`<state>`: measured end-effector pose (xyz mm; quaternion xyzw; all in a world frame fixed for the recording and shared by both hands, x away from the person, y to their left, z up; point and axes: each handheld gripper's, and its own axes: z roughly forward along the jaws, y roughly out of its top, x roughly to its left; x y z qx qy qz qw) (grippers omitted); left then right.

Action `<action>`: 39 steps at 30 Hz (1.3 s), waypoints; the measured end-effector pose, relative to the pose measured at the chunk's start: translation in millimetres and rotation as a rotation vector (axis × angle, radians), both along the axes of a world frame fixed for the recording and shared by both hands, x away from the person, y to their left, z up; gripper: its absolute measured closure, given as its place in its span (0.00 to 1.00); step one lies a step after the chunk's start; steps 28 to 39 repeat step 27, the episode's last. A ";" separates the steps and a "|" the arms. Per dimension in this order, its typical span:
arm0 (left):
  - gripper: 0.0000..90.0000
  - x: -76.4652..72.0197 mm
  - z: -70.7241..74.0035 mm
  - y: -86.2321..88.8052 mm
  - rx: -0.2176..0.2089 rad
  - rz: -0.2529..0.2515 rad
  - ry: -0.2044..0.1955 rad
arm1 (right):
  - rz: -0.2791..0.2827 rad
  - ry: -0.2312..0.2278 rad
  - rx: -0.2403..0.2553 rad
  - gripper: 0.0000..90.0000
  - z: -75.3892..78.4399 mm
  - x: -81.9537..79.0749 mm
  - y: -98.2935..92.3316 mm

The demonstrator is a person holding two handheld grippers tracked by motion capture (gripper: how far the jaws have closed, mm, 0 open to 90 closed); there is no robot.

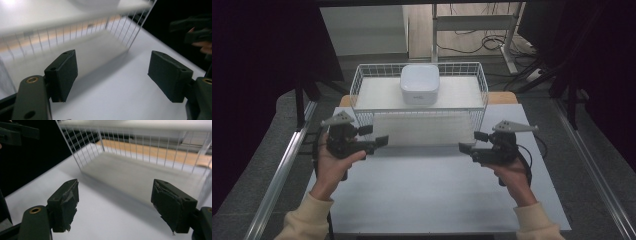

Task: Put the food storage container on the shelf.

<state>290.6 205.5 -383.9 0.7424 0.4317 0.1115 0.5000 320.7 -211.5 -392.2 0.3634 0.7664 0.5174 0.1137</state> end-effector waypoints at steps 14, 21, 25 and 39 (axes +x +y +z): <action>0.27 -26.7 -85.5 14.0 0.058 0.044 0.132 | -0.055 0.111 -0.104 0.25 -76.5 -19.4 -17.4; 0.26 -28.5 -88.8 16.7 0.063 0.051 0.128 | -0.081 0.104 -0.091 0.25 -76.8 -18.8 -21.2; 0.25 -28.5 -90.9 16.1 0.077 0.059 0.122 | -0.099 0.105 -0.122 0.24 -82.1 -17.9 -24.8; 0.25 -28.4 -91.4 16.3 0.073 0.059 0.123 | -0.102 0.107 -0.126 0.23 -83.4 -17.6 -25.6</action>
